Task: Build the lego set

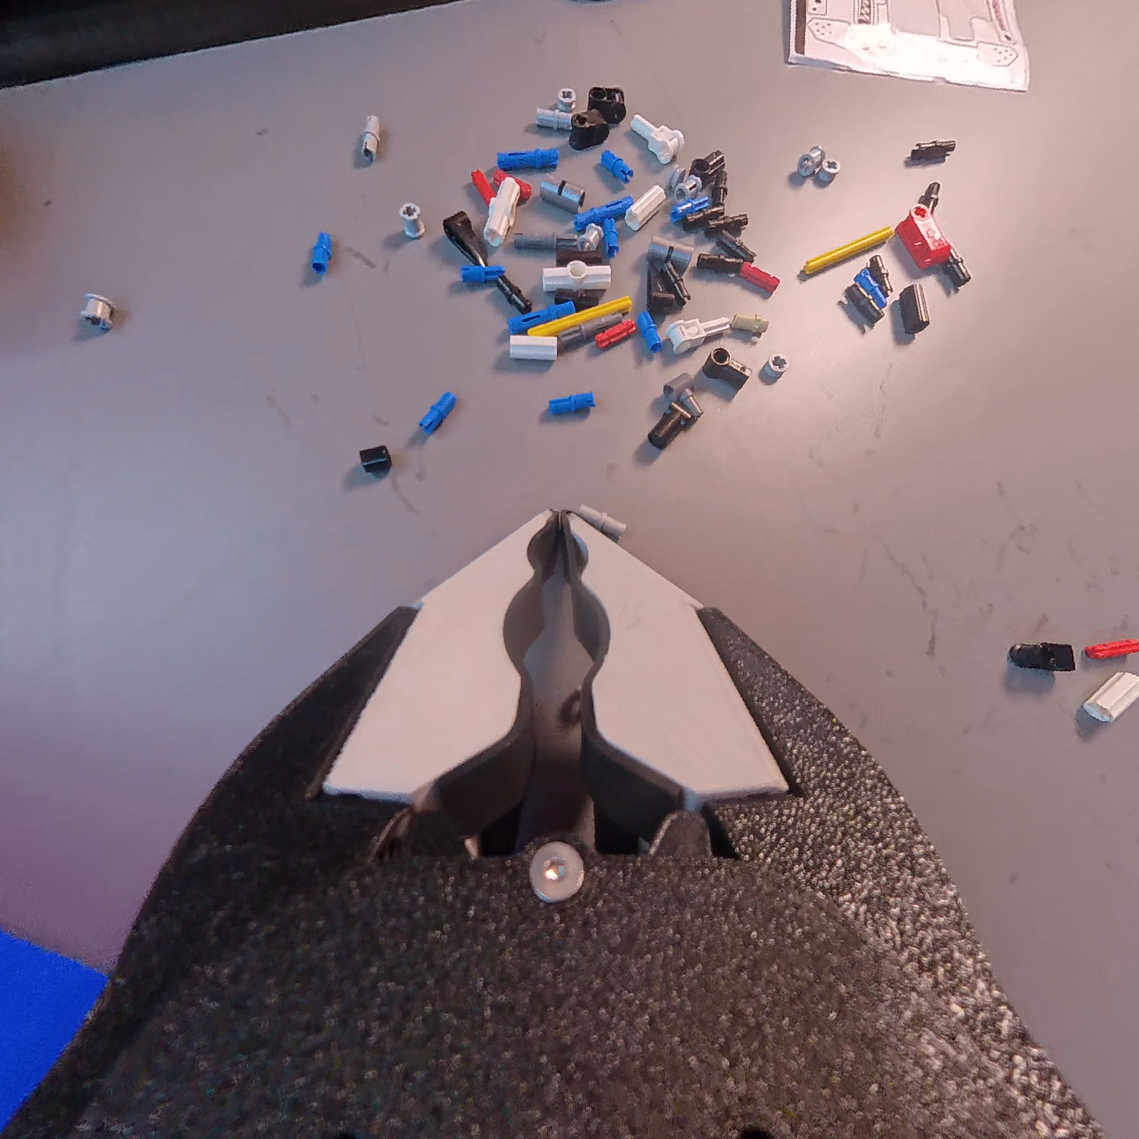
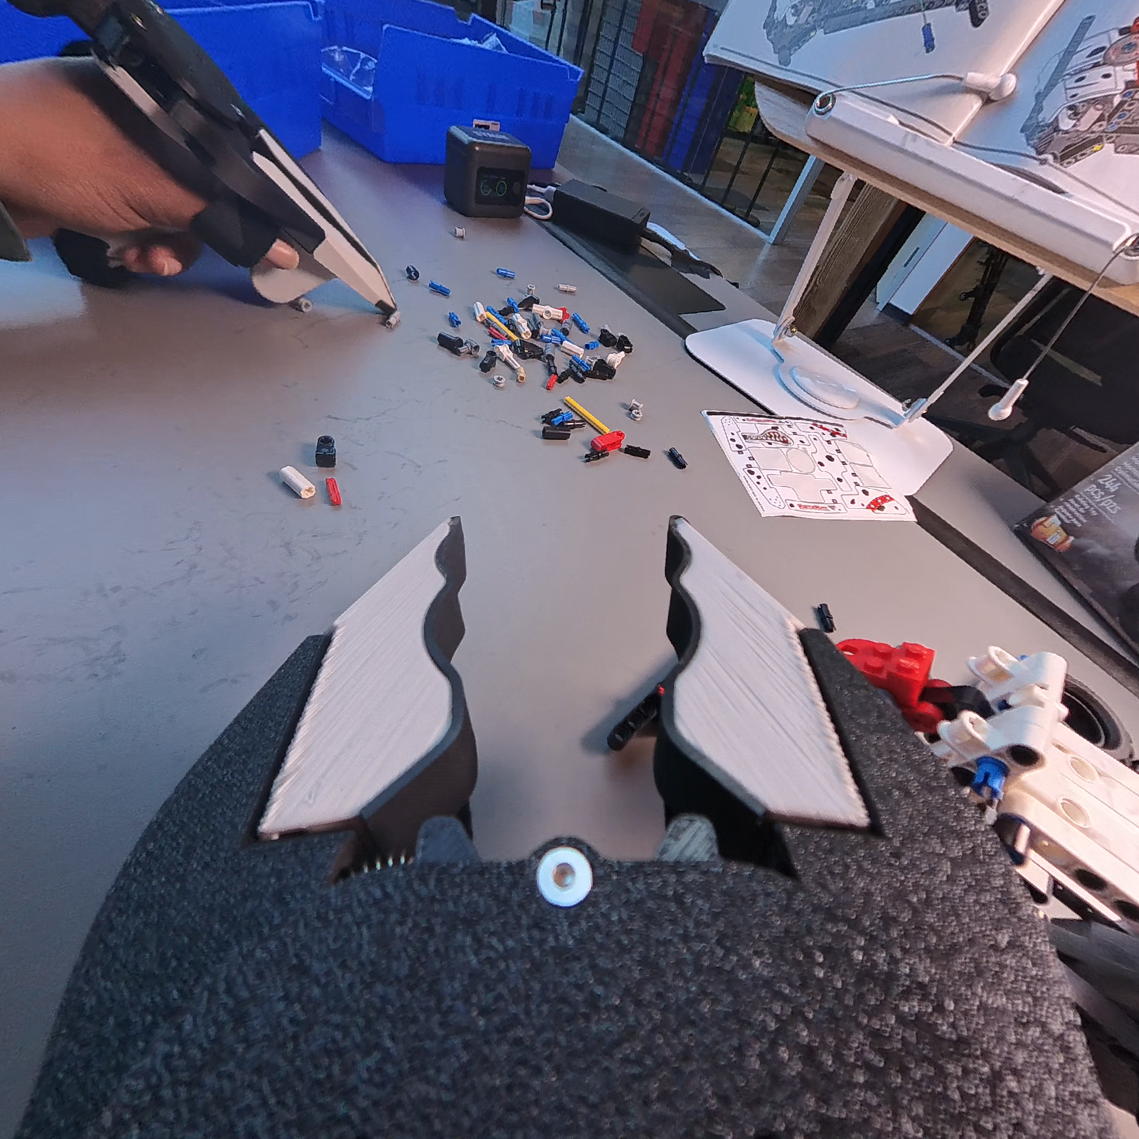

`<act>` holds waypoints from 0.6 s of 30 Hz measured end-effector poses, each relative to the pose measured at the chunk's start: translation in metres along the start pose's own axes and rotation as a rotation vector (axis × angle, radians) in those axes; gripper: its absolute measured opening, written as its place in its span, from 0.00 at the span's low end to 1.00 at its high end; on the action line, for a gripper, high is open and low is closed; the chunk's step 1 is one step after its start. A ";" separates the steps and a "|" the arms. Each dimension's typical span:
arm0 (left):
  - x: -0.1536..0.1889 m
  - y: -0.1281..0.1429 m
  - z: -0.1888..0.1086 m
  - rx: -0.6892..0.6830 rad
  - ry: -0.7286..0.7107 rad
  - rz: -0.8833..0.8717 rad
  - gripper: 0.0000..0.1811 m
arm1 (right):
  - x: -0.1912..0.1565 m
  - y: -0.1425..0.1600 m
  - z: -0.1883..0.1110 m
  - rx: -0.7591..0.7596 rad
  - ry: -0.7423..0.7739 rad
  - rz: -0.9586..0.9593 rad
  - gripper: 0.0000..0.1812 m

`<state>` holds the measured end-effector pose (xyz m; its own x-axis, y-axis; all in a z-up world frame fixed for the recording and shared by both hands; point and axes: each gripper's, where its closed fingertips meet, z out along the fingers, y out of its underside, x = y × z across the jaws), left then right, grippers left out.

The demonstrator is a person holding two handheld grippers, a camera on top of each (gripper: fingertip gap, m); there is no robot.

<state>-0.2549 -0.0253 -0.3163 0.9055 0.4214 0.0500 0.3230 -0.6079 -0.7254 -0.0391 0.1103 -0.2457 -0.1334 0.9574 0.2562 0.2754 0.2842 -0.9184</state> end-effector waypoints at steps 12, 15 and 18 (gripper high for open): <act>0.013 0.006 -0.043 0.087 0.073 -0.056 0.18 | 0.004 0.001 -0.002 -0.004 0.016 -0.011 0.36; 0.021 0.025 -0.058 0.056 0.089 -0.037 0.20 | 0.002 0.003 -0.001 -0.008 0.010 -0.009 0.36; 0.030 0.036 -0.070 0.019 0.097 0.043 0.19 | -0.002 0.004 0.001 -0.015 -0.001 -0.019 0.36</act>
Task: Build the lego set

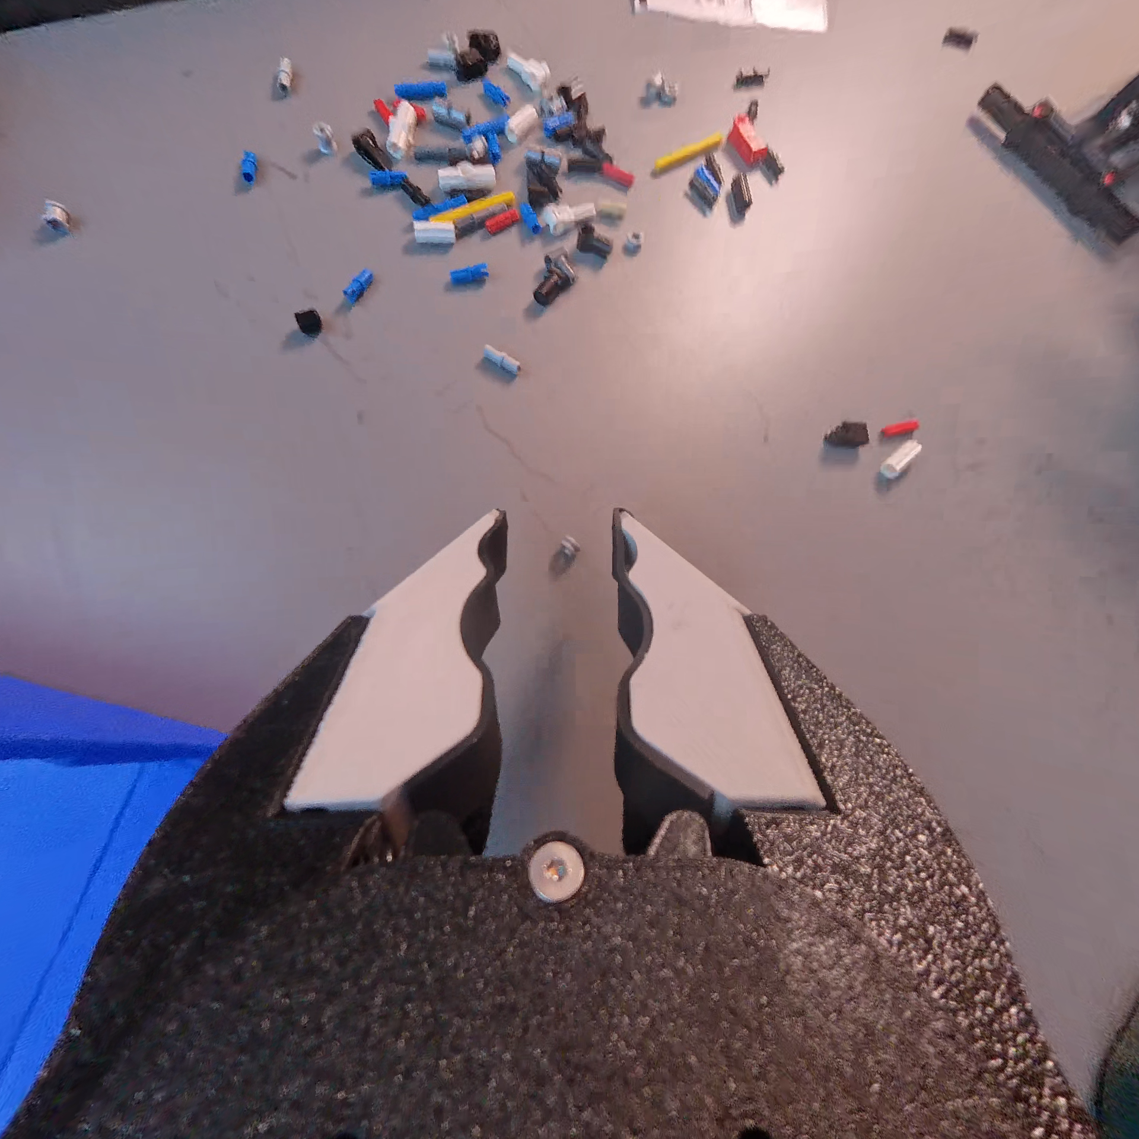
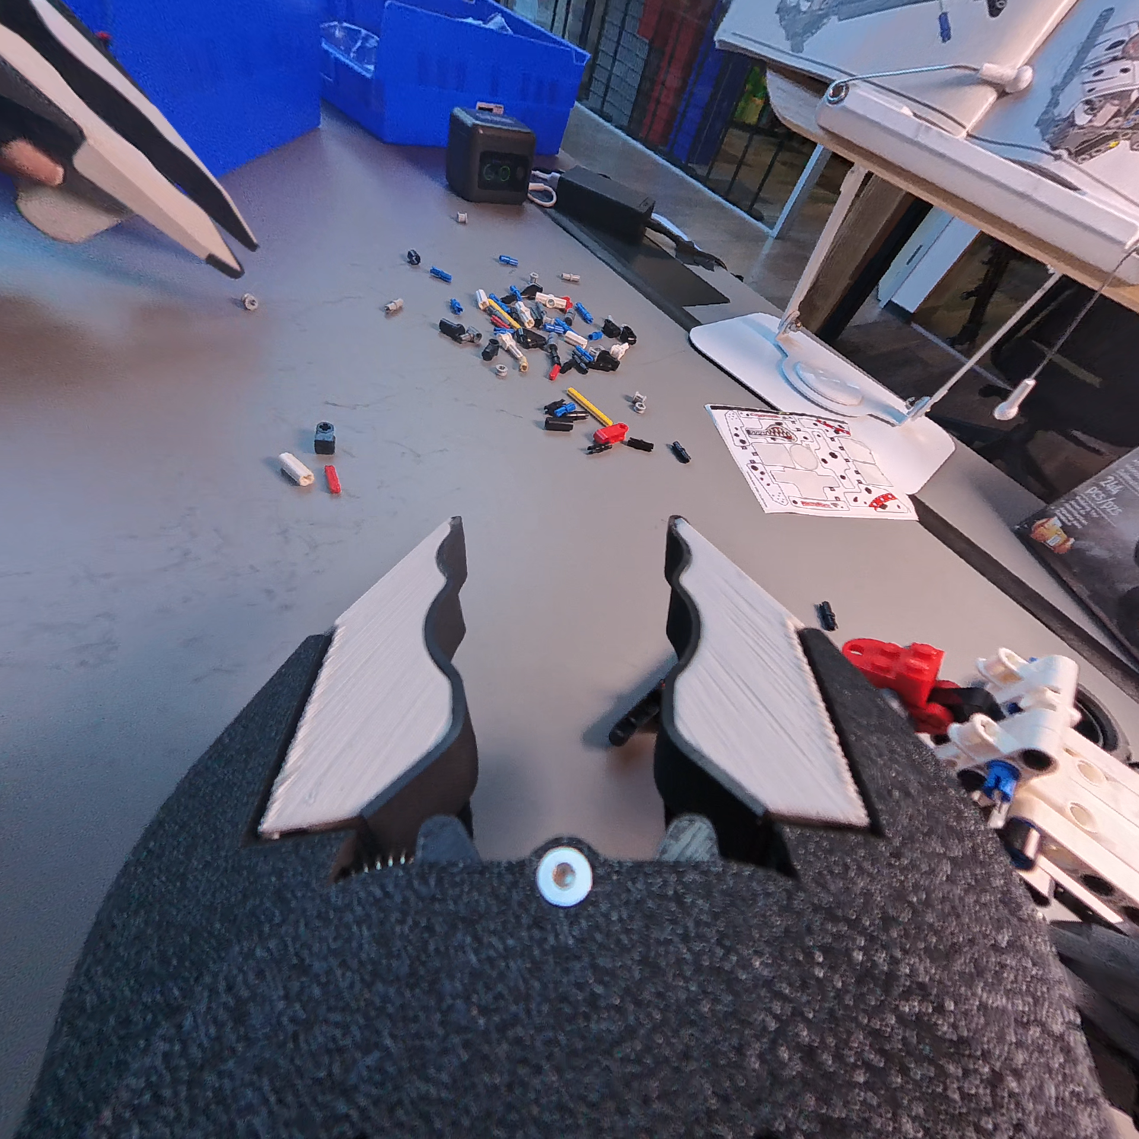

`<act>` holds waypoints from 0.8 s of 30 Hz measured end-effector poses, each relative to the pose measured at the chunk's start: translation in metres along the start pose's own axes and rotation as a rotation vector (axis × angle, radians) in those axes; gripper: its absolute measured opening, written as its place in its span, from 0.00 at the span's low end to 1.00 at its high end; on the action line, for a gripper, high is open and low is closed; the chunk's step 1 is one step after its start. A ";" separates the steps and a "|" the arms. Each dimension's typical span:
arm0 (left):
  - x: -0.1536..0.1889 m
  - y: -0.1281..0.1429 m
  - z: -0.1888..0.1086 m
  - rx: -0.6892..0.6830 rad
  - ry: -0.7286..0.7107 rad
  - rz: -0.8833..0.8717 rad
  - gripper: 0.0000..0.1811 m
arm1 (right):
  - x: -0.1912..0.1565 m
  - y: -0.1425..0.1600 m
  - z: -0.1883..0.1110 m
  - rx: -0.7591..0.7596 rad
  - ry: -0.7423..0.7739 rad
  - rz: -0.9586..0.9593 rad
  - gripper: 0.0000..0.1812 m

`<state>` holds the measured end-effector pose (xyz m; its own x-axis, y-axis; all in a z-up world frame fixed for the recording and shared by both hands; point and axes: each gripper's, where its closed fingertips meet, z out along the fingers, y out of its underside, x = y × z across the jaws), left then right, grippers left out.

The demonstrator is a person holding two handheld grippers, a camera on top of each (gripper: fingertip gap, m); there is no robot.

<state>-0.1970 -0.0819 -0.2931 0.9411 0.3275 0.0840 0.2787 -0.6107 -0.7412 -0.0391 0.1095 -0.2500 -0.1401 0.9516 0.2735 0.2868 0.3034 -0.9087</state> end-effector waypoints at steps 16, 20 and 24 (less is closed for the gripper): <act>0.008 0.027 0.008 -0.154 0.019 0.124 0.13 | -0.001 -0.001 -0.002 -0.008 0.021 -0.058 0.35; 0.010 0.030 0.006 -0.160 0.025 0.131 0.11 | -0.001 -0.001 -0.002 -0.008 0.018 -0.057 0.35; 0.011 0.031 0.004 -0.155 0.032 0.134 0.10 | -0.002 -0.001 -0.002 -0.011 0.017 -0.063 0.35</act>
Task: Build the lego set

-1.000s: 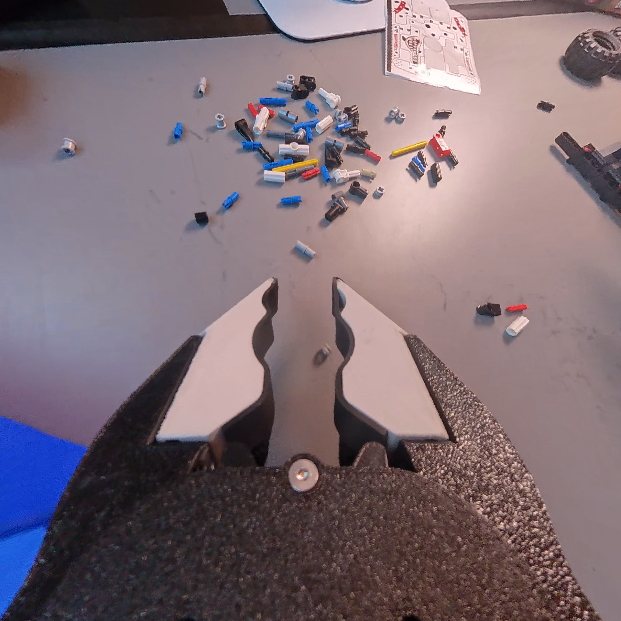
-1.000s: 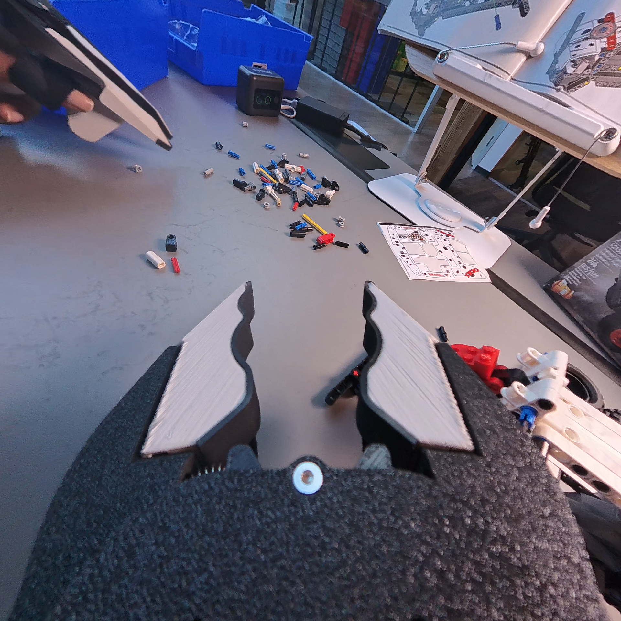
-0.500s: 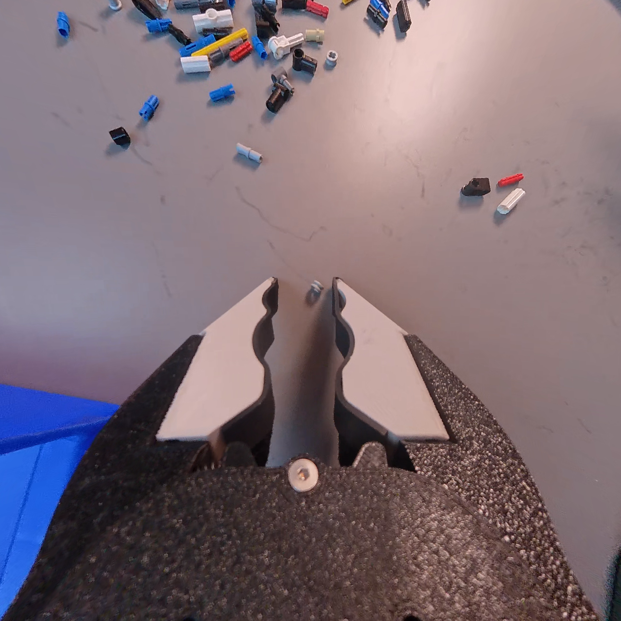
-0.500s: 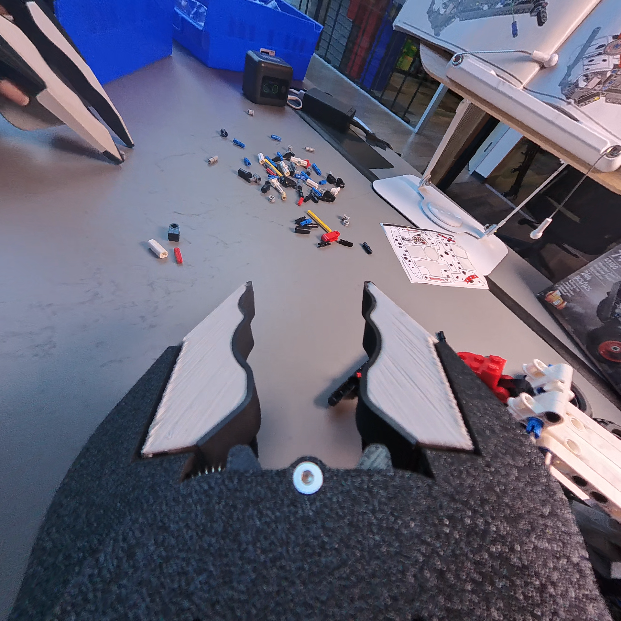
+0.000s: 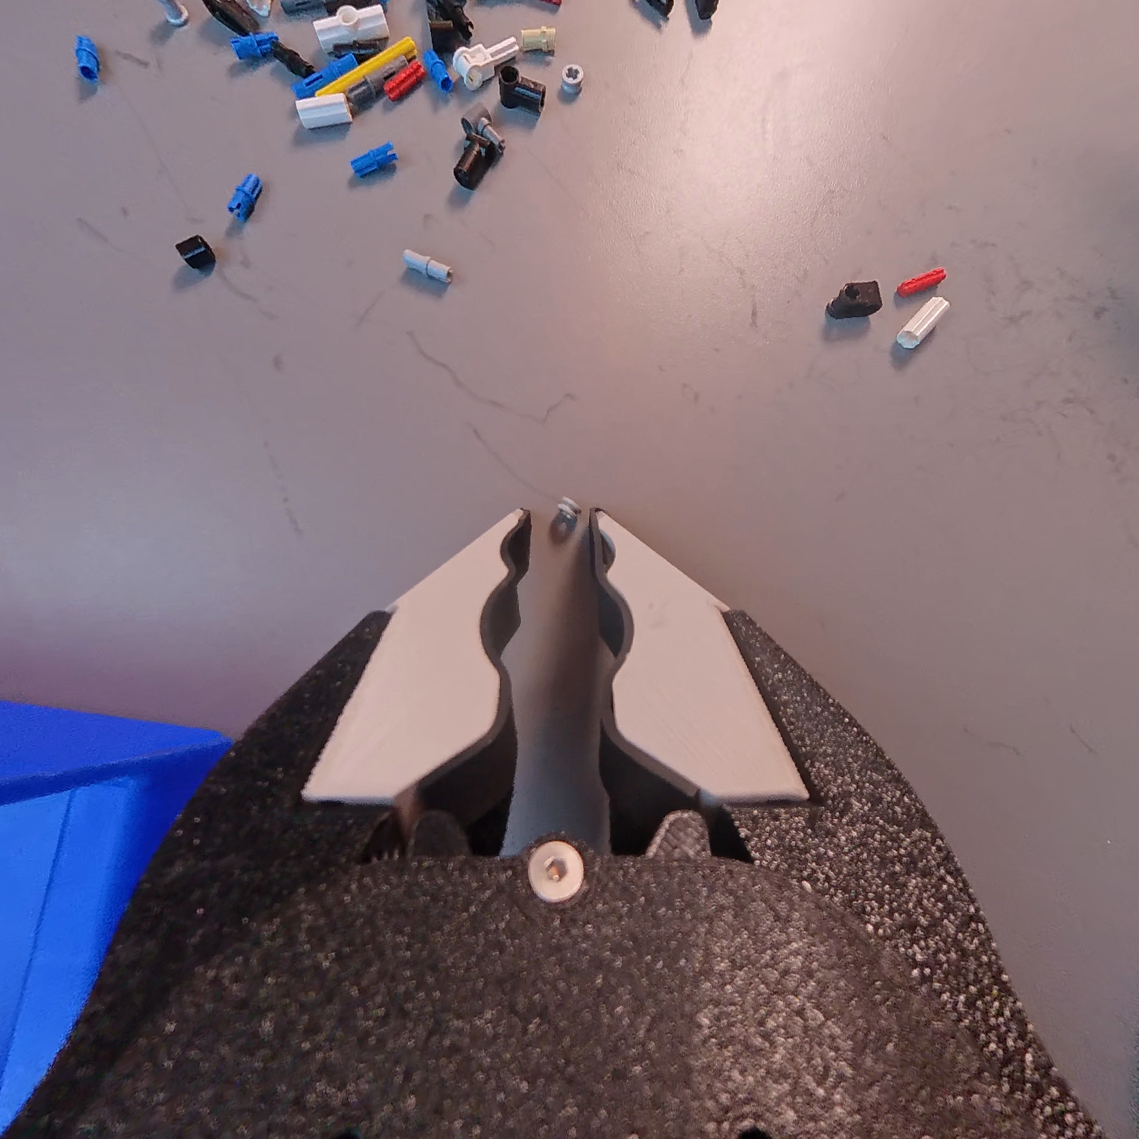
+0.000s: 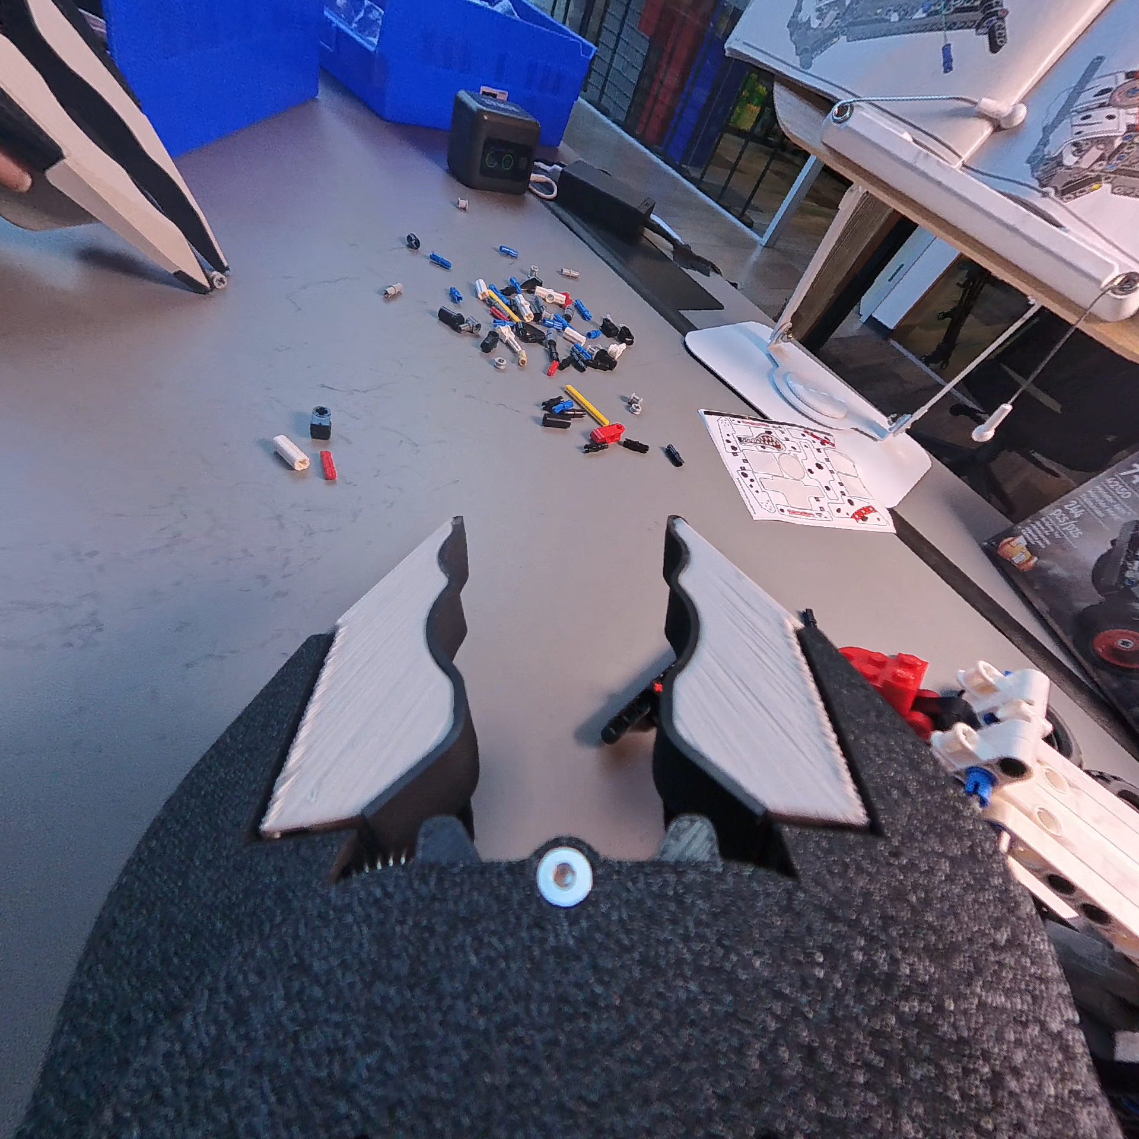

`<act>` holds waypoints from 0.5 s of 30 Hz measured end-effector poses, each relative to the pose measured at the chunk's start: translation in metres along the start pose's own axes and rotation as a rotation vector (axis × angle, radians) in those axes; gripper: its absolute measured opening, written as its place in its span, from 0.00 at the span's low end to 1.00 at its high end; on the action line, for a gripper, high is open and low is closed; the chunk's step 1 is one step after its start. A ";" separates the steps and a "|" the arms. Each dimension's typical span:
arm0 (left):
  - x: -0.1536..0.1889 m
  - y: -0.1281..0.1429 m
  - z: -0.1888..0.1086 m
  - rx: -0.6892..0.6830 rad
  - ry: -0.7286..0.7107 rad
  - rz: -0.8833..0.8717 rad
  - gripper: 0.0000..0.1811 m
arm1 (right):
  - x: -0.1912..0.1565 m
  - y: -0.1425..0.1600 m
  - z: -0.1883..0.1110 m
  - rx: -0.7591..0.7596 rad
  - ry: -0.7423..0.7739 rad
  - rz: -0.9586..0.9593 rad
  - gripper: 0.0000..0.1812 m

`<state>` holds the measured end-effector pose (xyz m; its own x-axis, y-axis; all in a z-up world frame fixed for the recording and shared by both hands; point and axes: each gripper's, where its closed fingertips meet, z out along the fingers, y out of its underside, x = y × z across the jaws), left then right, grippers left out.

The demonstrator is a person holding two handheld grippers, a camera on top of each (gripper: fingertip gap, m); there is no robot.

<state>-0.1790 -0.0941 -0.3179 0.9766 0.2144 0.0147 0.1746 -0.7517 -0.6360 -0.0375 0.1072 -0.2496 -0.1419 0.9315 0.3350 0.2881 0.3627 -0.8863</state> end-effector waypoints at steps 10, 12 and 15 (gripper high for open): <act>-0.013 -0.040 0.024 0.042 -0.060 0.072 0.04 | -0.003 -0.002 0.000 0.002 -0.003 -0.019 0.35; -0.021 -0.055 0.034 0.048 -0.074 0.073 0.04 | -0.003 -0.003 0.000 0.002 0.001 -0.024 0.35; -0.033 -0.078 0.048 0.076 -0.078 0.052 0.04 | -0.001 -0.002 -0.002 0.002 0.011 -0.030 0.35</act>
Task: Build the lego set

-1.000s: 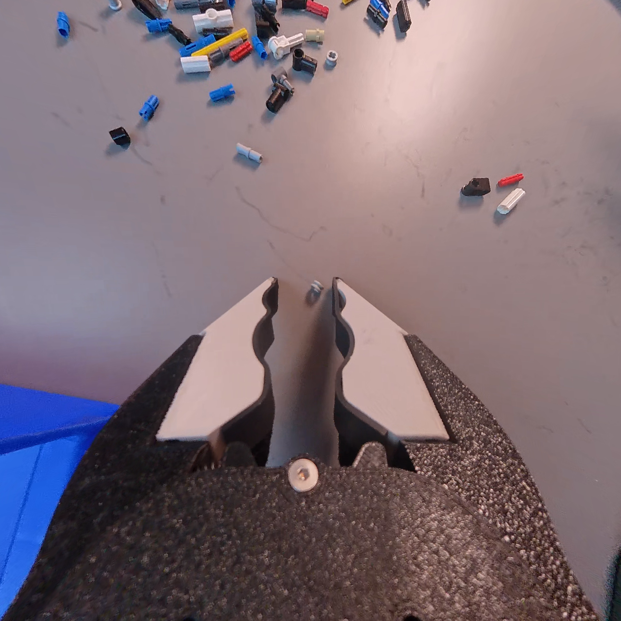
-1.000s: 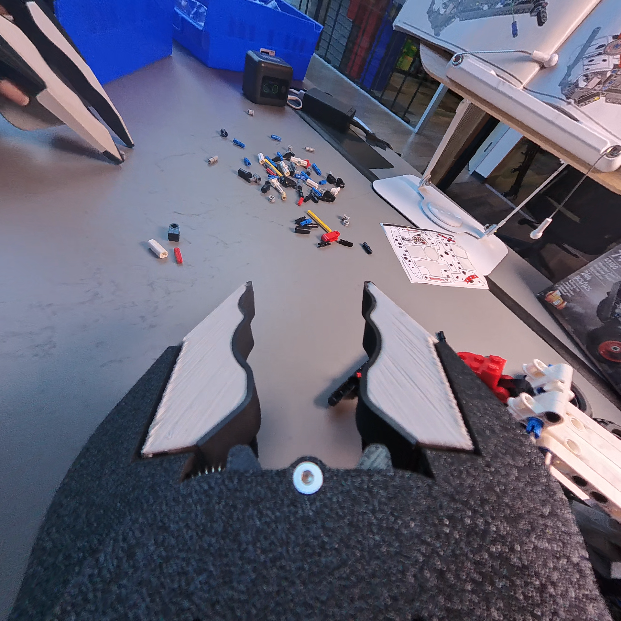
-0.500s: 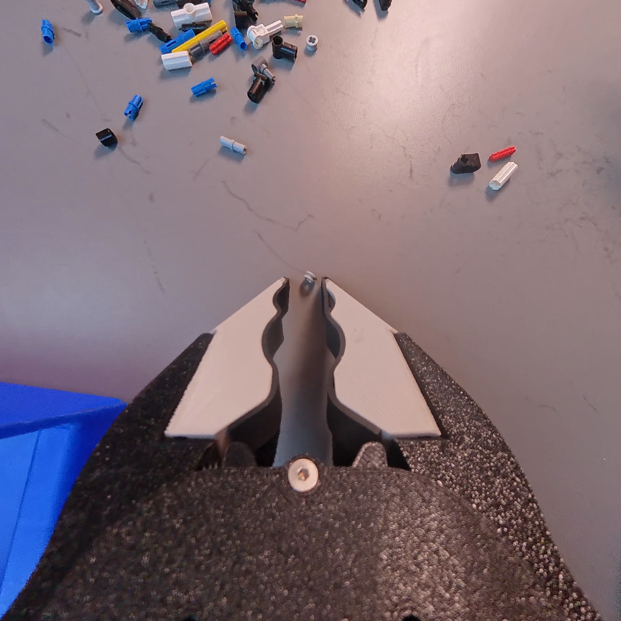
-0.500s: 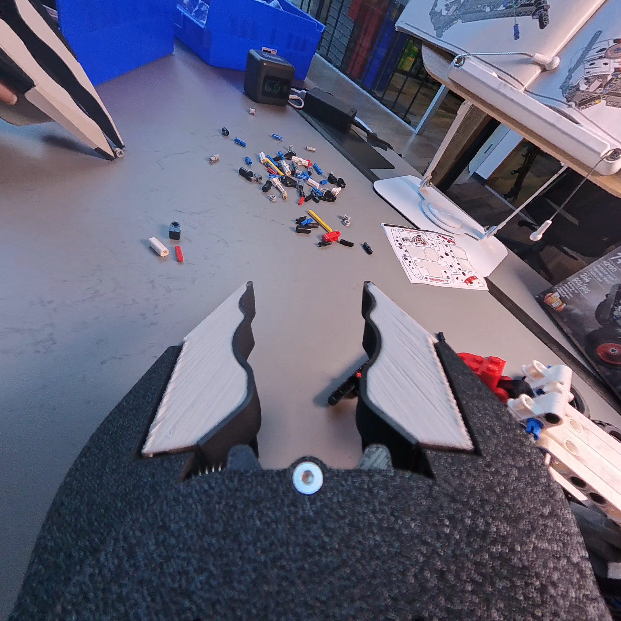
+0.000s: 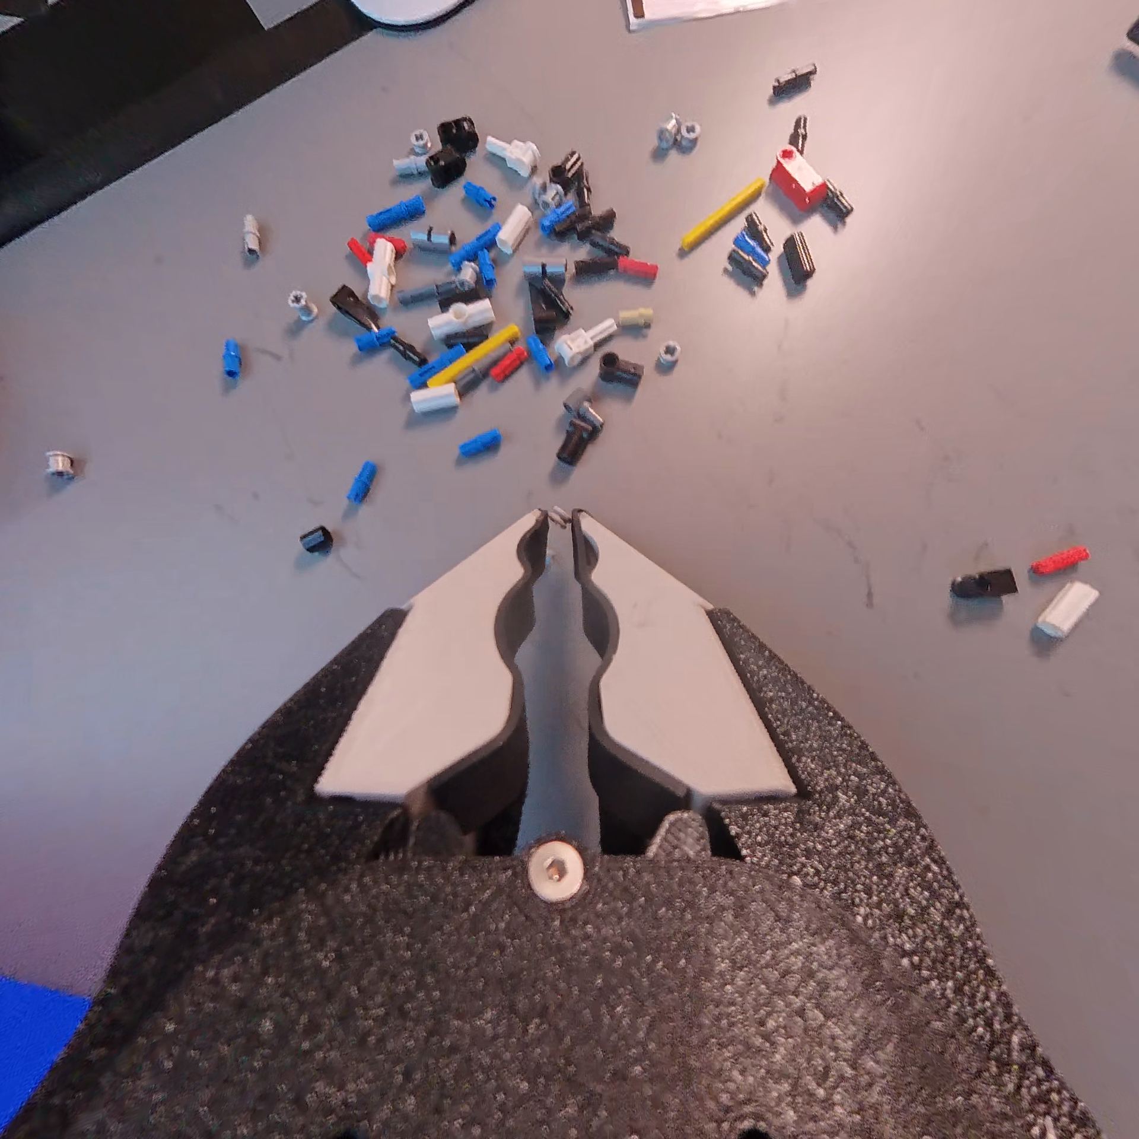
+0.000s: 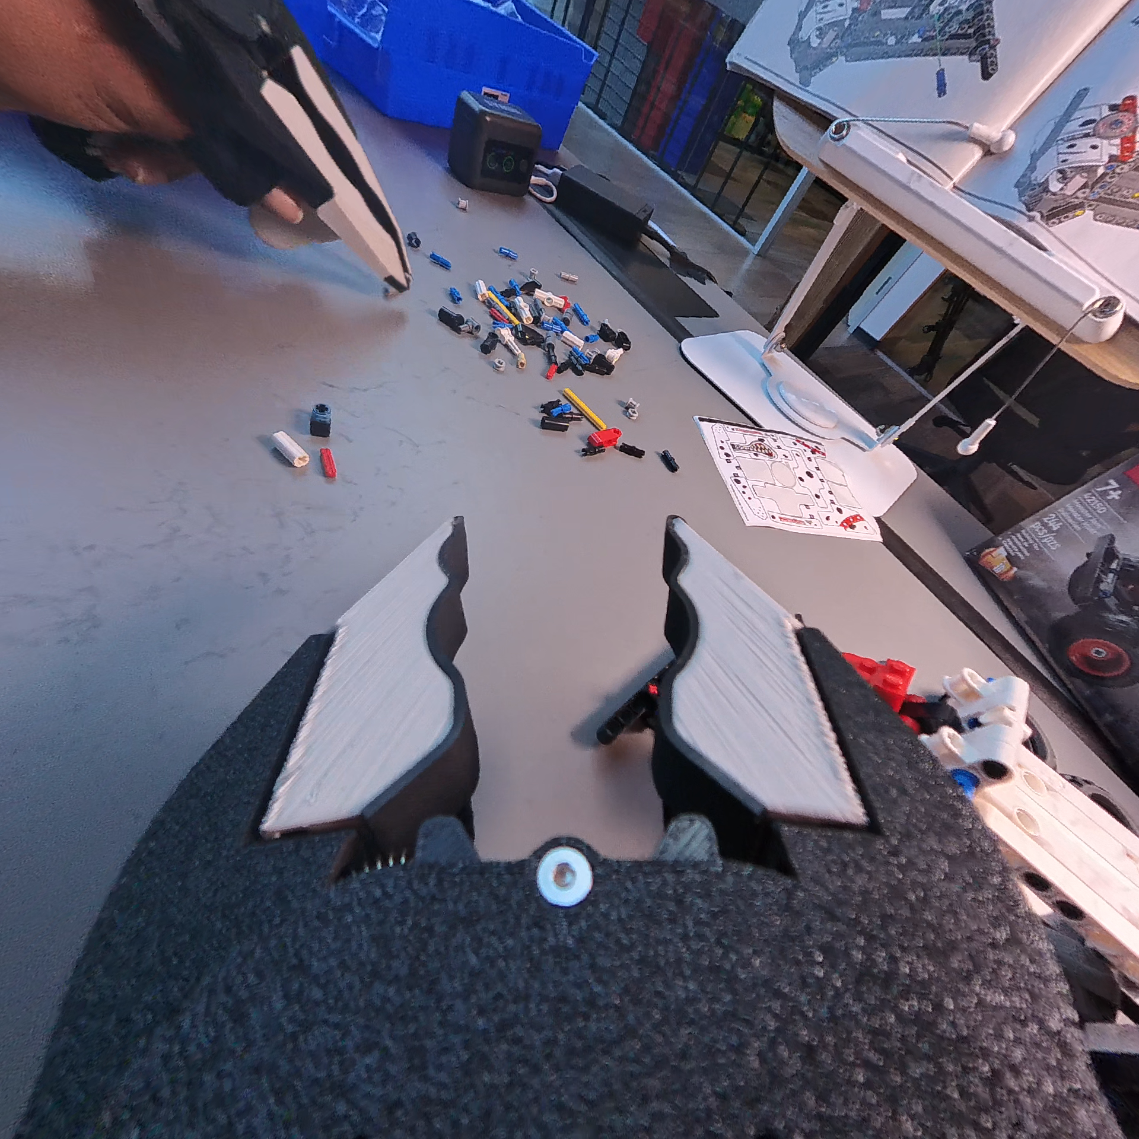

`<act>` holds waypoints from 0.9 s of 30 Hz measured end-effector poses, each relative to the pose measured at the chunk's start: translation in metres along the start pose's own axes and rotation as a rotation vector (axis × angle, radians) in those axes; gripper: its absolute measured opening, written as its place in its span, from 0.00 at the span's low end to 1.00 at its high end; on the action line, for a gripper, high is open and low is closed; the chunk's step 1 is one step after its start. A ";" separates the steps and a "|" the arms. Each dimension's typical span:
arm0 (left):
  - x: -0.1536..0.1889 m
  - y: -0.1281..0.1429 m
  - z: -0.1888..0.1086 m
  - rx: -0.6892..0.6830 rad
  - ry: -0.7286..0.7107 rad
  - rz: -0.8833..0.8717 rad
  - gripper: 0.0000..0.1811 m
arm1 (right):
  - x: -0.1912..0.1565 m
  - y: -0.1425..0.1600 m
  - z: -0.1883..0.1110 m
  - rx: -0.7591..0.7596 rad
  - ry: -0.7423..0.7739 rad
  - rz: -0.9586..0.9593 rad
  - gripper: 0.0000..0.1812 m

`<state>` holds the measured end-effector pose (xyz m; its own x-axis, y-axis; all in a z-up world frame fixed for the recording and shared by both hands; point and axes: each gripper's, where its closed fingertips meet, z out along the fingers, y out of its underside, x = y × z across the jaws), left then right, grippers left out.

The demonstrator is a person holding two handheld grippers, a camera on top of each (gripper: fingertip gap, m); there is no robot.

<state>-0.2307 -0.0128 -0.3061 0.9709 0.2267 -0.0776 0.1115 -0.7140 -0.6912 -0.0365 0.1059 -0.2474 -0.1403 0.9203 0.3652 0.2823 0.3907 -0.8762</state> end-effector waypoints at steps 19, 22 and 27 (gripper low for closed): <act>0.009 -0.046 0.001 0.246 0.159 -0.119 0.39 | 0.001 0.002 0.003 0.004 0.007 0.013 0.35; 0.025 -0.054 -0.005 0.299 0.228 -0.129 0.34 | 0.001 0.000 0.005 0.014 0.009 0.022 0.36; 0.045 -0.062 -0.020 0.381 0.293 -0.065 0.05 | -0.005 -0.005 0.008 0.024 0.017 -0.017 0.36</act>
<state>-0.1896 0.0285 -0.2527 0.9894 0.0279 0.1422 0.1415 -0.3985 -0.9062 -0.0449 0.0993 -0.2476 -0.1289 0.9138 0.3853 0.2568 0.4060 -0.8770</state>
